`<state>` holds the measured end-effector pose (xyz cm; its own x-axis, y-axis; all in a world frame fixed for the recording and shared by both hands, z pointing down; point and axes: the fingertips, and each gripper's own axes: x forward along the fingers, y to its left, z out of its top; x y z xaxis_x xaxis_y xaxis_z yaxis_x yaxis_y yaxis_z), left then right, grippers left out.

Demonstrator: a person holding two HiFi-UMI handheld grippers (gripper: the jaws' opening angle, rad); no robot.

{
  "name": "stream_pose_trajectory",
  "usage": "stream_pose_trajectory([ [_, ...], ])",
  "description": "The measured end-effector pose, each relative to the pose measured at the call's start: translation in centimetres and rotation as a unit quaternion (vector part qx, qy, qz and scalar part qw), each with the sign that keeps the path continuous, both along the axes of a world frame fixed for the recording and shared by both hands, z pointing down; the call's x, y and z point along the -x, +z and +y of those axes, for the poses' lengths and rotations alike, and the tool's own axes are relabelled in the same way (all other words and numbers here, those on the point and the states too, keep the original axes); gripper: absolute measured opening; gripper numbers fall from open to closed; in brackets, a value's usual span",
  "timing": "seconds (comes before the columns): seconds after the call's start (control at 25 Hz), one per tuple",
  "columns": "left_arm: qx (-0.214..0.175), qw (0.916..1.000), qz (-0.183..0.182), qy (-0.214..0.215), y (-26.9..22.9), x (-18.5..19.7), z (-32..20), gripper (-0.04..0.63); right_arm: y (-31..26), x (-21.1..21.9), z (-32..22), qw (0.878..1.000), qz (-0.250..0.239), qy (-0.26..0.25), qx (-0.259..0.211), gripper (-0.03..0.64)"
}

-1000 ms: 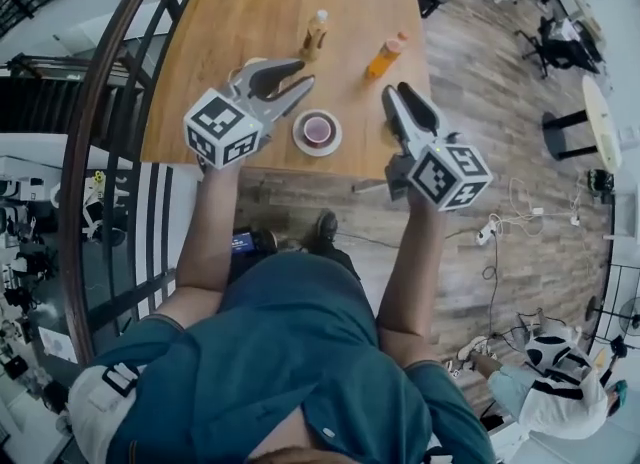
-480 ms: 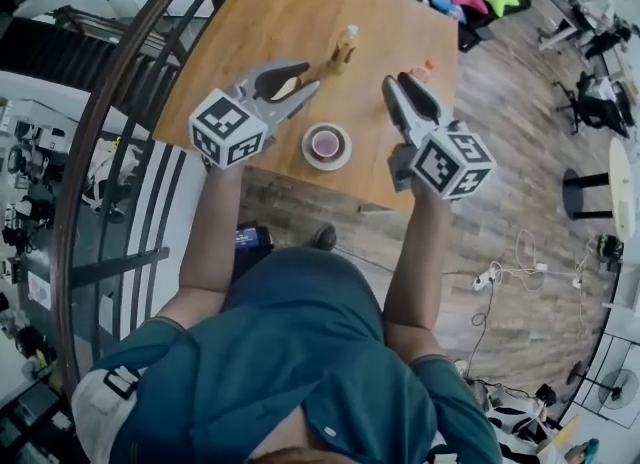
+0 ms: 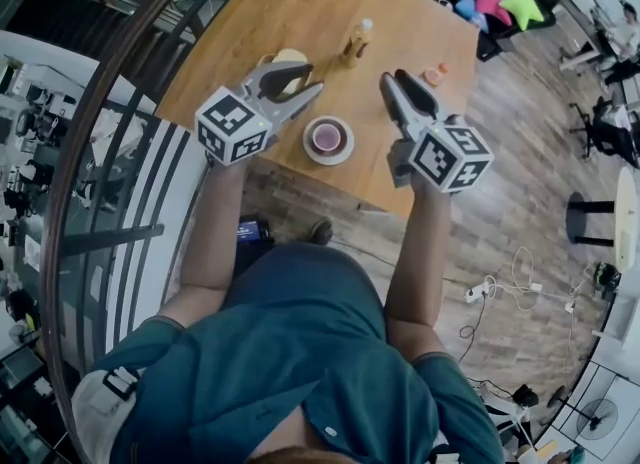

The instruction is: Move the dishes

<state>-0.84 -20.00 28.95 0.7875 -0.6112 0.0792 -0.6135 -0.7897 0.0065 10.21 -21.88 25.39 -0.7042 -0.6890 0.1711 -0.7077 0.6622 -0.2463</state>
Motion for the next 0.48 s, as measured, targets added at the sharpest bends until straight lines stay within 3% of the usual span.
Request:
stream_pose_trajectory([
  [0.48,0.047,0.9987,-0.005,-0.017,4.9,-0.2,-0.5,0.129,4.3,0.0,-1.3,0.999,0.005,-0.018,0.040,0.100],
])
